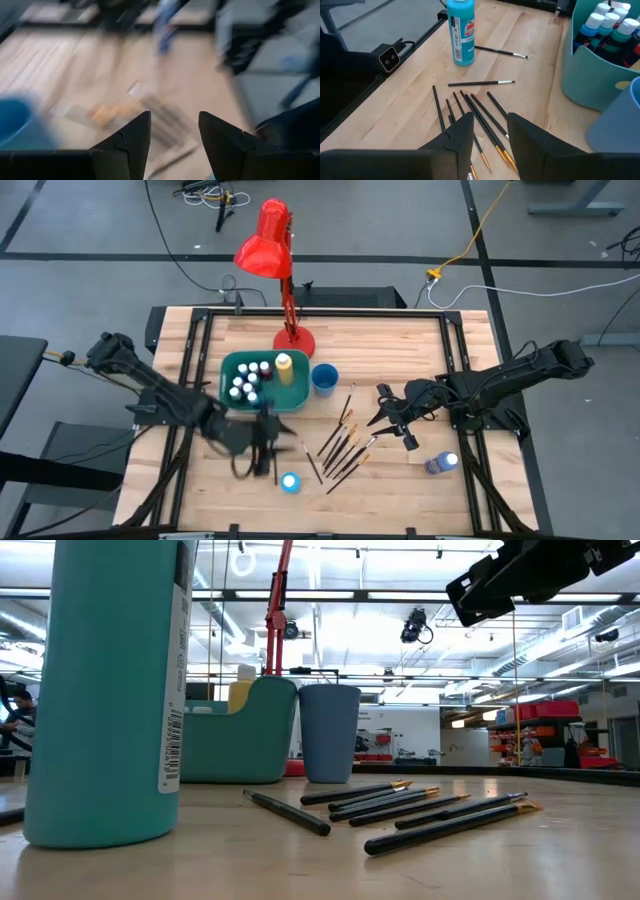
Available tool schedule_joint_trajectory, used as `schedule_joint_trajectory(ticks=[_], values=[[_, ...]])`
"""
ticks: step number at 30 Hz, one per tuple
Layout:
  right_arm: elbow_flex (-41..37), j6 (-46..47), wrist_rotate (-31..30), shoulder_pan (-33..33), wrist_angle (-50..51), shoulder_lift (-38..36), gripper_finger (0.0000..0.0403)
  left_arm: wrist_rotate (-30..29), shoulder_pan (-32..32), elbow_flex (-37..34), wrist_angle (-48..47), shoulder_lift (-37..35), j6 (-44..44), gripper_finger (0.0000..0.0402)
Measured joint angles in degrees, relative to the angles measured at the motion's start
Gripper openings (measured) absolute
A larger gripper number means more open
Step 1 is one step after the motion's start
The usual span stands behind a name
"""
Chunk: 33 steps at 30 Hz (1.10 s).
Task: Pick & Place Paint Supplies
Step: Put the light blue paint bottle into the green bin
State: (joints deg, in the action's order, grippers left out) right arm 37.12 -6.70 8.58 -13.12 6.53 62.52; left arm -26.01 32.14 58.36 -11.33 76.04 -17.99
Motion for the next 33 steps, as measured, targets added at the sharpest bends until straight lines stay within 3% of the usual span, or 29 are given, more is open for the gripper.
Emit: schedule_joint_trajectory(ticks=[5,16,22,27,33], values=[[0.0,0.0,0.0,0.0,-1.6,0.0,0.0127,-0.4,4.5,-3.2,11.5,5.0,0.9,0.0178],[0.0,0.0,0.0,0.0,-4.0,0.0,0.0127,1.2,8.5,-3.2,19.1,14.7,0.8,0.0178],[0.0,0.0,0.0,0.0,-4.2,0.0,0.0127,-4.7,12.0,-3.2,17.3,14.7,1.4,0.0178],[0.0,-0.1,0.0,0.0,-4.3,0.0,0.0127,-15.7,14.9,-3.3,15.1,14.7,2.6,0.0178],[0.0,-1.8,0.0,0.0,-4.4,0.0,0.0127,-18.1,15.6,-3.3,15.7,14.7,3.5,0.0178]])
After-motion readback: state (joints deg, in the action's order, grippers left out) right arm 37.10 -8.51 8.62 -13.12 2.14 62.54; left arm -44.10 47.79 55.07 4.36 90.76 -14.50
